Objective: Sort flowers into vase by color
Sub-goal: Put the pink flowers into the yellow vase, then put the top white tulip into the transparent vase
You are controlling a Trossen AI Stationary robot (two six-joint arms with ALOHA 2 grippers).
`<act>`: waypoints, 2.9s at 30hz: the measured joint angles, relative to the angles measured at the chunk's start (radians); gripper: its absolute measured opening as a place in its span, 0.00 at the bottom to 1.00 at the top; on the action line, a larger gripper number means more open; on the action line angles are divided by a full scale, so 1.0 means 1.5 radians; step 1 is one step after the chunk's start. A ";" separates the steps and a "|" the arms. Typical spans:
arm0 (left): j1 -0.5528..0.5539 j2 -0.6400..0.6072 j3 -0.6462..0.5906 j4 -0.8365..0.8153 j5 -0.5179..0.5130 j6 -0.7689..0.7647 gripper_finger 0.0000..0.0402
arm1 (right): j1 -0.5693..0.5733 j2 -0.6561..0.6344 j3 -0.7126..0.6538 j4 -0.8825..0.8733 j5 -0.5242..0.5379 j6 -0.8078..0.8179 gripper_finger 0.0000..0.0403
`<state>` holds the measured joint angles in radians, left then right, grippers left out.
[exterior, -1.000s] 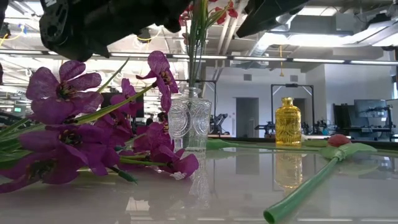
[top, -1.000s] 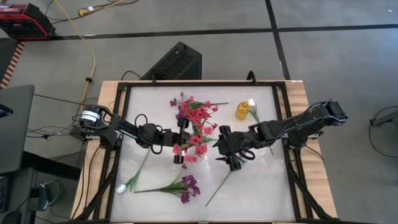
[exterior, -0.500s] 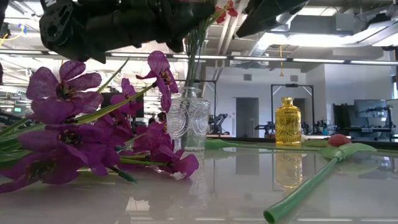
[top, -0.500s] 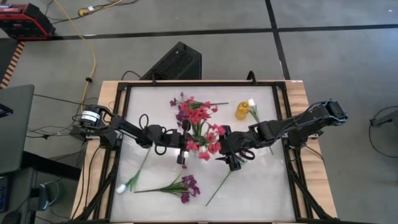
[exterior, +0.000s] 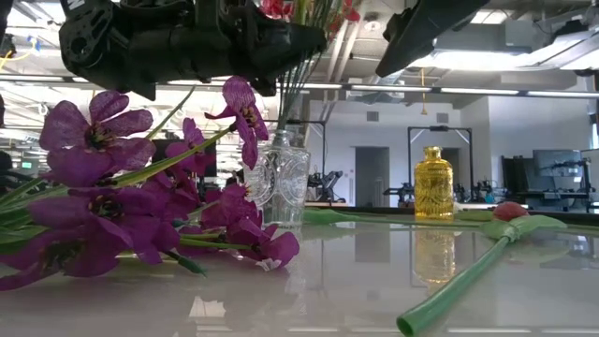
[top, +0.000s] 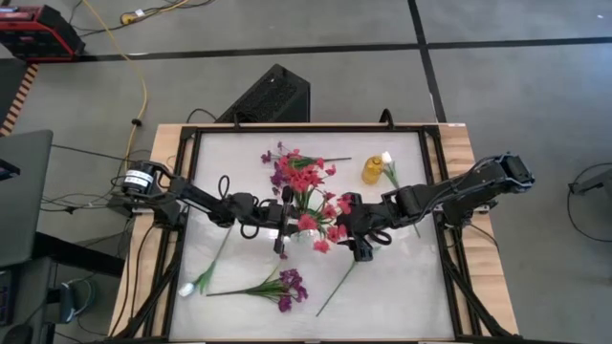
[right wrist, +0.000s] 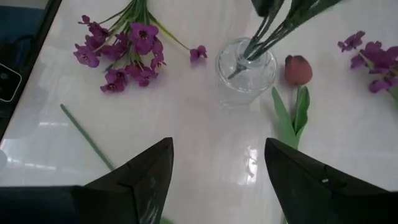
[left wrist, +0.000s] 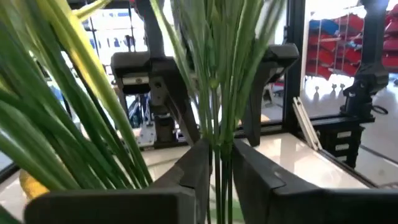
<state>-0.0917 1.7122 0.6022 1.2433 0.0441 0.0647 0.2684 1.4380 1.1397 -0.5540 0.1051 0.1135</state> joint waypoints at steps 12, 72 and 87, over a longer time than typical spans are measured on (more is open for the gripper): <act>0.000 -0.120 0.000 -0.220 -0.004 -0.005 0.31 | 0.000 0.000 0.000 -0.017 -0.004 0.017 0.69; -0.001 -0.333 0.000 -0.943 -0.149 -0.180 0.31 | -0.422 -0.087 -0.367 -0.210 0.072 0.317 0.69; -0.001 -0.333 0.000 -0.932 -0.185 -0.210 0.31 | -0.465 -0.090 -0.425 -0.102 0.010 0.327 0.34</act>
<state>-0.0937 1.2125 0.6022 -0.1547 -0.2337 -0.2501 -0.4292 1.3035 0.5014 -0.7067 0.1200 0.6037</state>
